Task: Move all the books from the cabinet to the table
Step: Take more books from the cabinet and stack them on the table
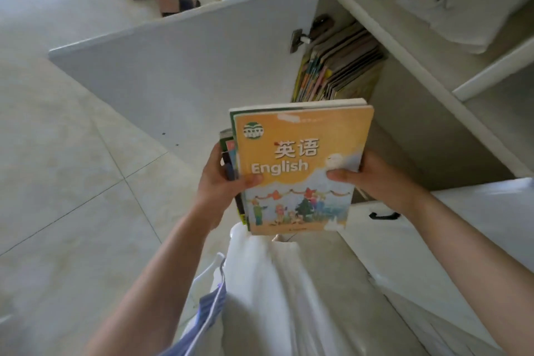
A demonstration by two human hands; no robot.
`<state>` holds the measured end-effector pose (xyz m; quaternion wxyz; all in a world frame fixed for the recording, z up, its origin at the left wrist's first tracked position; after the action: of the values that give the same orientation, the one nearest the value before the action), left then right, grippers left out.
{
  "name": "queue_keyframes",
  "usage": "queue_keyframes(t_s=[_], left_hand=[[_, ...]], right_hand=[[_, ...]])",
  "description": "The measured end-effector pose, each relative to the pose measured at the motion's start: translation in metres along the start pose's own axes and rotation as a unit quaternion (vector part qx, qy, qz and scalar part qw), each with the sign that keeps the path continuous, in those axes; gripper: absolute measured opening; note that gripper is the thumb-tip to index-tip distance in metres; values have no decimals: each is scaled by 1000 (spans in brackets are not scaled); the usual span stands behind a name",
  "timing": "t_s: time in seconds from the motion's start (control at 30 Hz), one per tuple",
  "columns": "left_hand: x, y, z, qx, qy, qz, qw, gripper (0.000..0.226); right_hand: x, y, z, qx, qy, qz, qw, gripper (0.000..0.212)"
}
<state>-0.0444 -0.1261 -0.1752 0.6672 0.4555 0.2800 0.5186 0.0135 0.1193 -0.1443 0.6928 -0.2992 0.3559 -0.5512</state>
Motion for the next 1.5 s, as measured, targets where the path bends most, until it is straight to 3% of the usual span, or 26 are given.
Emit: queue_keyframes(t_s=[0.27,0.4,0.63,0.73,0.93,1.13,1.5], left_hand=[[-64,5,112,-24,175,152,972,62],[-90,-5,164,-28,239,179,954,53],[-139,-25,282,27,333,174,926,82],[-156,-35,334,59,373,137,916,67],[-193,-82,455,69,459,150,873,54],[-241,-141,561,38,532,125,837,81],[-353,-197,673,10,668,182,722,81]], right_hand=[[91,-44,24,-38,-40,-57,997,35],[139,-59,36,-66,-76,-16,995,60],[238,-58,91,-105,-127,17,986,70],[280,-53,124,-139,-133,63,979,81],[385,-47,194,-232,-178,156,943,85],[499,-36,226,-262,-243,249,900,78],[718,-60,236,-286,-376,319,822,82]])
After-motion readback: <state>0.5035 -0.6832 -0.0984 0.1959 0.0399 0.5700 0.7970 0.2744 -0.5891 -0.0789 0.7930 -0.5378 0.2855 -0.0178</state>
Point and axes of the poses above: each hand's wrist, its own z-axis away from the middle knuckle, its own x-axis out of the palm, y = z × x, the point moved 9 cm from there along -z, towards the middle knuckle, and after that the axes turned 2 degrees about -y, right-handed, at the moved point
